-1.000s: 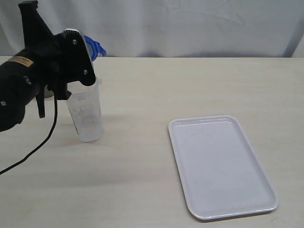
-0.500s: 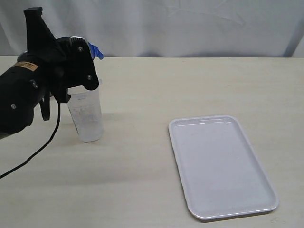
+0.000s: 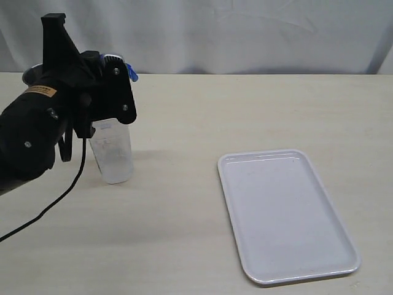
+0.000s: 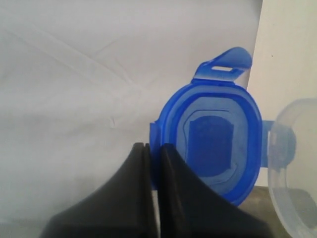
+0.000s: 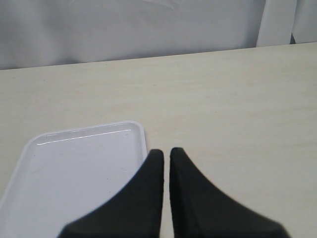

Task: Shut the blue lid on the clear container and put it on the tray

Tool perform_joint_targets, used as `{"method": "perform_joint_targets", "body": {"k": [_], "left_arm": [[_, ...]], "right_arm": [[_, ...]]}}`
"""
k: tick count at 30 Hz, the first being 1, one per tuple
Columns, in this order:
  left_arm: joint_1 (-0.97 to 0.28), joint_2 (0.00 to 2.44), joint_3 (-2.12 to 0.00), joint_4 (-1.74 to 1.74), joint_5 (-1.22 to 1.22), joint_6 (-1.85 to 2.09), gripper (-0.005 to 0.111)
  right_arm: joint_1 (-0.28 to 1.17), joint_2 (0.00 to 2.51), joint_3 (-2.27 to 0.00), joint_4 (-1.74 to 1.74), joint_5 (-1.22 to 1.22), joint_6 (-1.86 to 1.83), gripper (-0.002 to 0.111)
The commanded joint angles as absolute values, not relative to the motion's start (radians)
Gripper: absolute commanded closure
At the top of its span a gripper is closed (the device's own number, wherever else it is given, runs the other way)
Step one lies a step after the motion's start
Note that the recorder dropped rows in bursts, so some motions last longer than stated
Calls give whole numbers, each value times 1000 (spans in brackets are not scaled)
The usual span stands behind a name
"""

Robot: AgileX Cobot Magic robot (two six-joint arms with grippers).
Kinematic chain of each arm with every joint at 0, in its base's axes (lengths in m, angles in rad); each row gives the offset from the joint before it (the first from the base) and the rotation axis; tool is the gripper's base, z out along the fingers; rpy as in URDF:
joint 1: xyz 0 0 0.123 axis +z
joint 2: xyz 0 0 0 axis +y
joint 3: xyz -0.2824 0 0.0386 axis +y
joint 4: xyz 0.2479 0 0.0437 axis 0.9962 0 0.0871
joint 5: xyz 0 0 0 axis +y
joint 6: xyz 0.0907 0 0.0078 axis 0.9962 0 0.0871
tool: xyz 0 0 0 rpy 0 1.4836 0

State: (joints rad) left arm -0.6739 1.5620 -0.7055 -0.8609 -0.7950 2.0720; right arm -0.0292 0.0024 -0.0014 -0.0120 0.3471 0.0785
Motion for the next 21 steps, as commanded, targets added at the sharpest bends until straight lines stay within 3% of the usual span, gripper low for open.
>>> {"method": "perform_joint_targets", "body": {"k": [1,21], "left_arm": [[-675,1563,-709,-890,-814,2078,107],[-736,1552,-709,-981,-854,2138,107]], "right_arm": [[-33,0,0,-13,340,80,104],[-33,0,0,-13,340,80,104]]}}
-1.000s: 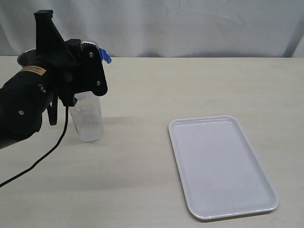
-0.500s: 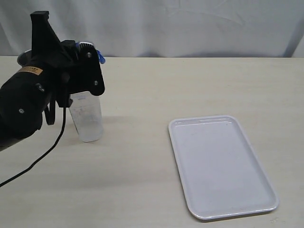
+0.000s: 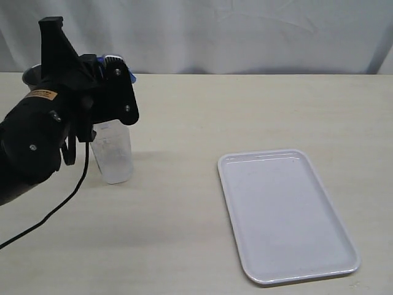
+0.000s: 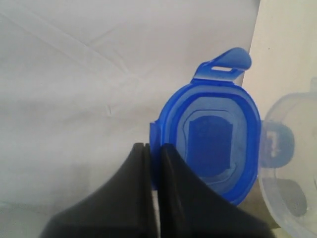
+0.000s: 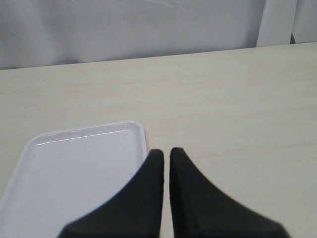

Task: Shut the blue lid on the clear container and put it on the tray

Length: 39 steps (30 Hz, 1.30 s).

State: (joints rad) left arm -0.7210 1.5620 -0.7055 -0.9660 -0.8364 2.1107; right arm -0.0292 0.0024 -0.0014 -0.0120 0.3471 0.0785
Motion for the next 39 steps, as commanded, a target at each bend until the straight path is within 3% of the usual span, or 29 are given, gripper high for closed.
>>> {"method": "perform_joint_targets", "body": {"k": [1,19,39], "left_arm": [[-736,1547,-709,-981,-854,2138,107],[-736,1505,-654,-978,-843,2138,107],[-820,1505,-652,-1050,-844,2138,107]], "right_arm": [[-33,0,0,-13,340,80,104],[-33,0,0,-13,340,80,104],[-33,0,0,-13,340,80,104]]}}
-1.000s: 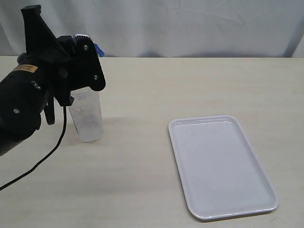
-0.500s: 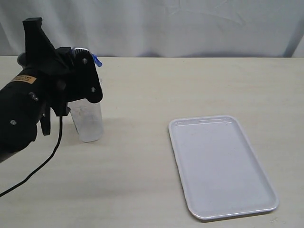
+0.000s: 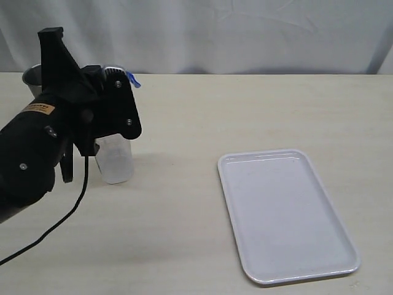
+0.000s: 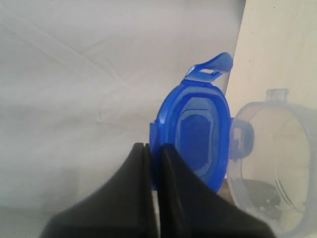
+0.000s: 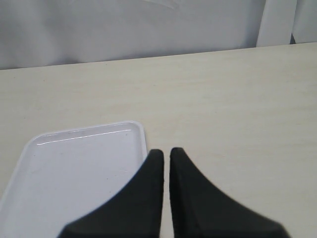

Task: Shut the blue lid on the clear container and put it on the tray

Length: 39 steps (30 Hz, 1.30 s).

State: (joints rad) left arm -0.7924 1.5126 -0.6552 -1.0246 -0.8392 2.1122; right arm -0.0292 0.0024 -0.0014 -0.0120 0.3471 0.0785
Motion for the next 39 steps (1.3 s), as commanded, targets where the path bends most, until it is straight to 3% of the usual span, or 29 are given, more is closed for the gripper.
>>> {"method": "perform_joint_targets", "body": {"k": [1,39], "left_arm": [[-827,1505,-652,-1064,-838,2138,107],[-863,1505,-652,-1286,-649,2138,107]], "right_arm": [[-33,0,0,-13,340,80,104],[-33,0,0,-13,340,80,104]]}}
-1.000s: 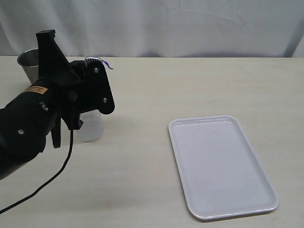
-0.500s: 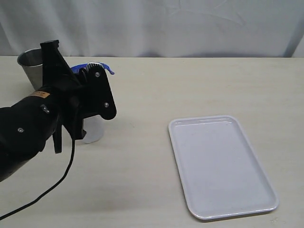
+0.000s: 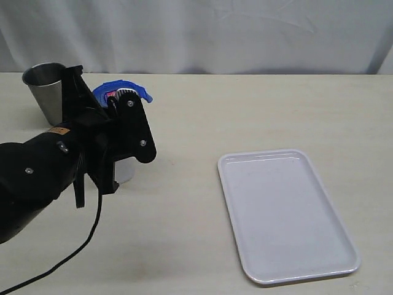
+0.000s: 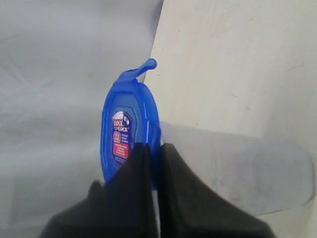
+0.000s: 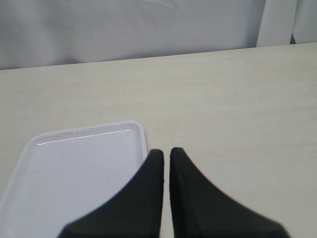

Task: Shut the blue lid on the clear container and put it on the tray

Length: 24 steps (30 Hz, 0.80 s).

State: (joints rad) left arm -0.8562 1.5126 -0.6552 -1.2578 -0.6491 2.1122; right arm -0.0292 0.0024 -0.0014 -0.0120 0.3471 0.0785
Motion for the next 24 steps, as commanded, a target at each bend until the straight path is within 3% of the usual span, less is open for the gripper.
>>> {"method": "perform_joint_targets", "body": {"k": [1,24], "left_arm": [[-863,1505,-652,-1289,-653,2138,107],[-863,1505,-652,-1344,-637,2138,107]], "right_arm": [[-33,0,0,-13,340,80,104],[-33,0,0,-13,340,80,104]]}}
